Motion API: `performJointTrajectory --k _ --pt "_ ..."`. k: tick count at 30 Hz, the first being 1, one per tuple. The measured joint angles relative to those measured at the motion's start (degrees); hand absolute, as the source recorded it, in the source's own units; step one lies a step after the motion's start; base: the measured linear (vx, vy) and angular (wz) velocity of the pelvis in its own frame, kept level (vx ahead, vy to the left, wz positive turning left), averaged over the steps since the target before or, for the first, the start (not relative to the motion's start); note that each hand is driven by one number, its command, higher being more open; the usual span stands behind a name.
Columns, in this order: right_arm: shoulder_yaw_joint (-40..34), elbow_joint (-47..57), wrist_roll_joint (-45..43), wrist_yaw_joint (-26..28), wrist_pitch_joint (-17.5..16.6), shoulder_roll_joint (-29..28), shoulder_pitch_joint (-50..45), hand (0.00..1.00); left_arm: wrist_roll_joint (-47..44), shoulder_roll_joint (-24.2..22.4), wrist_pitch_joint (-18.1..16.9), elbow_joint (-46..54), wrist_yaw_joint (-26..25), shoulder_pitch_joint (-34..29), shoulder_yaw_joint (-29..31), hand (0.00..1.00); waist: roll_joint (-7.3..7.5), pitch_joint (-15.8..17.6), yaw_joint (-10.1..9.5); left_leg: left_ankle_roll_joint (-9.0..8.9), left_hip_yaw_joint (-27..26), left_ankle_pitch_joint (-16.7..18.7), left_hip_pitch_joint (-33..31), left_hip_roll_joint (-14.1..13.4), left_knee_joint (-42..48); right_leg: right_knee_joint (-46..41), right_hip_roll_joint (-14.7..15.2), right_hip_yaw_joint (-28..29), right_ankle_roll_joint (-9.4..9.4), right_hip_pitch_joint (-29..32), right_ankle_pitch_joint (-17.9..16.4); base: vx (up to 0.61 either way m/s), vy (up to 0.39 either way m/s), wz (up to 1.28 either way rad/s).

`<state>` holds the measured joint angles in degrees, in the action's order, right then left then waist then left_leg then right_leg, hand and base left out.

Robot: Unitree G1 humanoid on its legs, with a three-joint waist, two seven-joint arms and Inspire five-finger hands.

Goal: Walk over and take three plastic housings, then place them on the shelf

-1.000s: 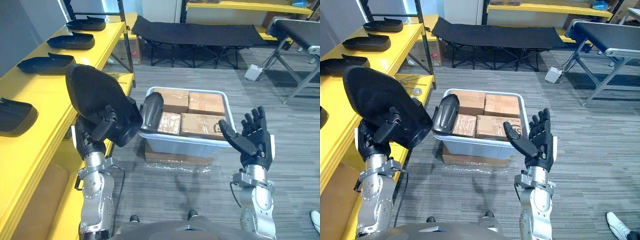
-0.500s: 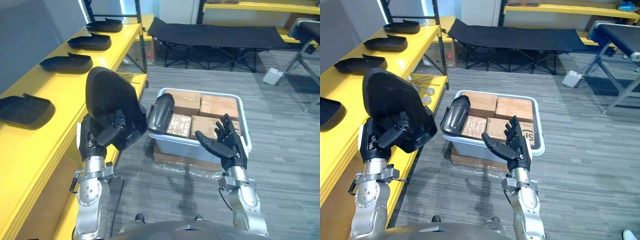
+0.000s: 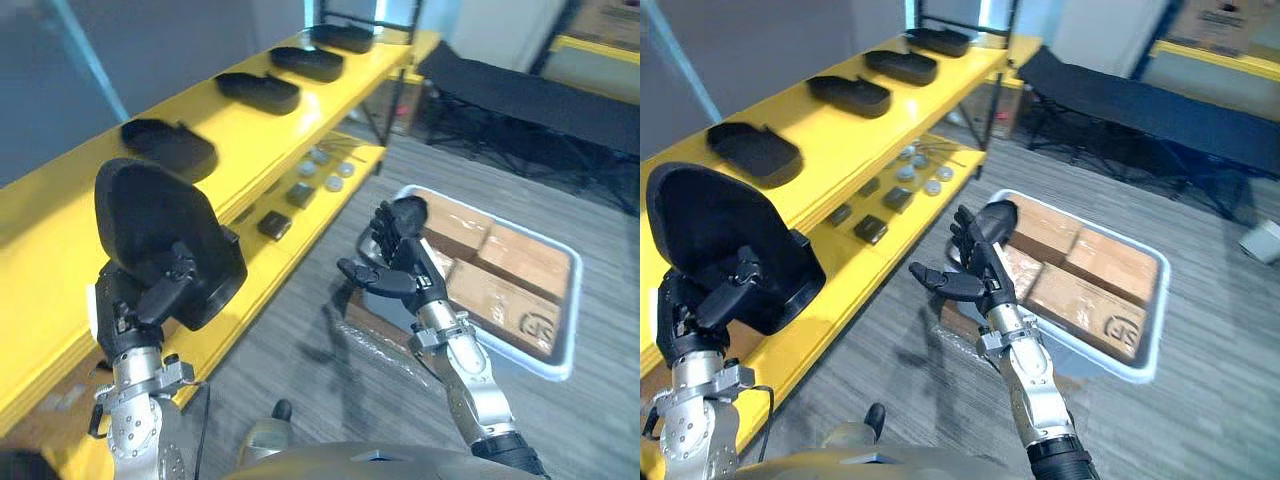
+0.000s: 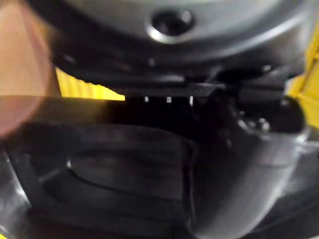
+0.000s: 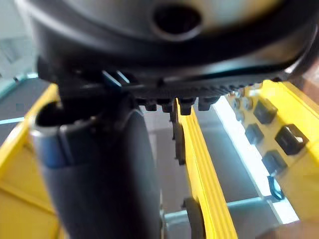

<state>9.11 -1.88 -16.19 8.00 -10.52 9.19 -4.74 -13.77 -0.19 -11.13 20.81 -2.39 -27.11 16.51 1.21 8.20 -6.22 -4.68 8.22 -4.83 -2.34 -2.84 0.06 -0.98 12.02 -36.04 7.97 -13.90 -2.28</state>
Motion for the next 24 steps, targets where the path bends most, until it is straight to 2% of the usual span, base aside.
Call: performJointTrajectory --k 1,2,4,6,7,9,11,12,13,14,15,17,18,19,20,21,22,23,24 --pt "-0.73 -0.07 0.02 -0.99 0.16 0.11 -0.03 1.0 0.48 -0.04 0.0 0.0 1.73 -0.03 0.04 0.0 -0.14 0.28 0.14 -0.02 -1.62 -2.0 -0.59 -0.45 -0.29 -0.08 -0.05 -3.24 0.06 -1.15 -0.17 0.0 0.011 1.29" --pt "-1.2 -0.41 0.12 -1.78 0.26 0.16 0.11 1.0 0.65 -0.03 -0.03 0.04 3.27 -0.15 0.19 0.0 -0.2 0.32 -1.19 -0.22 -0.65 -3.28 -0.96 0.05 -1.05 -0.12 0.05 -4.1 0.06 -1.47 -0.17 0.0 0.034 1.05" --pt "-1.53 -0.46 0.13 -2.33 0.28 -0.43 0.34 1.0 0.7 -0.01 -0.19 0.13 4.5 -0.15 0.55 0.0 -0.3 0.66 -2.01 0.36 0.81 -4.02 -1.44 0.84 -2.01 -0.74 0.45 -3.45 -0.21 -1.49 -0.48 0.0 0.081 0.6" --pt "-1.84 -0.43 0.11 -2.1 0.27 -0.6 0.27 1.0 0.7 0.16 -0.2 0.15 6.16 0.04 1.3 0.0 -0.61 1.54 -1.32 0.61 1.53 -4.19 -1.42 1.81 -2.45 -4.1 1.72 1.2 -1.34 -0.94 -2.66 -0.03 0.119 0.62" --pt "-2.84 -0.01 -0.02 -1.83 0.26 -0.63 -0.84 1.0 0.69 0.56 -0.2 0.15 7.82 0.72 1.22 0.0 -1.19 2.08 -0.69 0.71 2.75 -4.25 -1.68 2.17 -2.41 -7.65 2.06 6.4 -3.44 0.23 -4.11 -0.08 0.124 0.84" --pt "-5.11 1.2 -0.79 -1.05 0.23 -0.74 -3.51 1.0 0.68 2.05 -0.35 0.85 10.43 2.57 0.93 0.0 -1.73 2.64 1.14 0.72 4.82 -4.25 -3.36 2.21 -2.59 -12.99 1.58 13.96 -5.01 3.22 -5.09 -0.09 0.088 1.07" --pt "-7.55 1.65 -0.97 -0.21 0.18 -1.36 -5.23 1.0 0.38 5.11 -1.21 1.87 11.44 4.76 -0.16 0.0 -0.44 3.31 1.79 0.69 4.52 -4.33 -4.52 2.33 -4.83 -13.53 1.23 17.44 -6.81 4.4 -8.32 -0.09 -0.027 0.82" --pt "-8.07 1.72 -0.84 0.54 -0.05 -1.06 -4.89 1.0 0.05 5.38 -1.54 2.41 11.7 5.25 -0.36 0.0 -0.73 4.0 1.48 0.75 4.0 -6.99 -5.37 1.76 -4.78 -12.6 0.63 17.57 -5.26 4.38 -9.57 -0.09 -0.09 0.19" --pt "-8.08 1.78 -0.36 0.76 -0.23 -0.92 -4.58 1.0 -0.14 5.23 -1.74 2.5 11.71 5.09 -0.45 0.0 -1.33 4.36 1.4 -0.03 3.68 -9.7 -5.73 1.09 -4.49 -12.11 0.08 17.67 -4.1 4.24 -10.28 -0.13 -0.101 -0.1" --pt "-7.97 1.86 0.52 0.88 -0.65 -1.16 -4.44 1.0 -0.2 5.06 -1.86 2.45 11.72 5.13 -0.85 0.0 -1.54 5.0 1.67 -0.43 3.35 -10.35 -6.77 0.9 -3.52 -10.78 -0.3 18.0 -1.75 4.0 -11.33 -0.19 -0.123 -0.15" --pt "-8.0 1.95 1.6 1.03 -1.29 -0.78 -4.5 1.0 -0.59 4.35 -1.96 2.46 11.71 4.99 -2.26 0.0 -2.88 6.17 1.7 -0.43 3.42 -10.71 -7.11 -0.25 -2.83 -10.85 -1.37 18.32 -0.71 4.34 -11.08 -0.2 -0.112 -0.08" --pt "-7.93 2.02 2.81 0.92 -1.94 -0.4 -5.28 1.0 -1.87 4.04 -2.18 2.45 12.55 4.18 -4.5 0.0 -4.36 7.11 1.94 -0.98 3.24 -10.07 -7.27 -1.5 -2.26 -11.7 -2.58 17.98 -0.69 4.3 -11.92 -0.19 -0.091 0.1" --pt "-8.12 2.1 3.79 0.24 -3.28 -0.38 -6.25 1.0 -1.87 4.06 -2.52 2.46 13.38 4.1 -5.93 0.0 -4.62 7.34 2.48 -0.8 2.62 -7.93 -7.48 -1.73 -2.3 -12.35 -2.65 17.01 -1.04 4.21 -12.55 -0.15 -0.072 0.36" --pt "-8.2 2.1 4.15 -0.06 -3.7 -0.48 -6.39 1.0 -1.87 4.15 -2.64 2.45 13.7 4.22 -6.43 0.0 -3.85 7.65 2.77 -0.21 1.39 -6.25 -7.92 -1.62 -1.75 -12.24 -1.66 16.75 -1.53 4.2 -12.77 -0.11 -0.004 0.51" --pt "-8.54 2.33 4.13 -0.6 -4.97 -1.06 -6.27 1.0 -1.87 4.33 -3.11 2.48 14.81 4.68 -6.8 0.0 -2.63 8.16 3.26 2.34 -1.54 -3.82 -10.64 -0.72 3.56 -12.43 -0.44 15.97 -1.52 4.44 -12.83 -0.06 0.033 0.35" --pt "-8.58 2.92 4.1 -1.2 -5.29 -1.14 -6.29 1.0 -1.87 4.5 -3.42 2.48 15.15 4.81 -6.83 0.0 -2.92 8.11 3.16 3.01 -2.71 -3.31 -11.77 -0.16 8.17 -12.53 -0.02 15.89 -1.49 4.43 -12.84 -0.06 0.066 0.34" --pt "-8.7 5.11 3.94 -2.78 -7.41 -1.86 -6.59 1.0 -2.0 5.14 -4.5 2.45 15.15 5.03 -6.46 0.0 -2.78 7.85 3.16 1.7 -5.47 -0.57 -11.88 0.66 12.91 -12.69 0.5 15.85 -0.87 3.77 -13.32 0.02 0.069 0.18" --pt "-9.08 6.17 3.86 -3.45 -8.98 -3.11 -6.49 1.0 -2.33 5.17 -5.08 2.45 15.21 5.36 -6.18 0.0 -1.83 7.58 2.72 1.98 -6.03 -0.17 -11.92 1.71 13.17 -12.81 1.66 15.86 -0.93 3.74 -13.86 0.05 0.081 0.17" --pt "-9.14 7.15 3.52 -3.58 -9.84 -3.77 -6.42 1.0 -2.63 5.18 -5.13 2.45 15.42 5.65 -6.08 0.0 -1.41 7.61 2.36 2.54 -6.51 0.85 -12.28 2.56 14.45 -12.77 2.35 16.26 -1.8 3.44 -14.34 0.13 0.106 0.09"
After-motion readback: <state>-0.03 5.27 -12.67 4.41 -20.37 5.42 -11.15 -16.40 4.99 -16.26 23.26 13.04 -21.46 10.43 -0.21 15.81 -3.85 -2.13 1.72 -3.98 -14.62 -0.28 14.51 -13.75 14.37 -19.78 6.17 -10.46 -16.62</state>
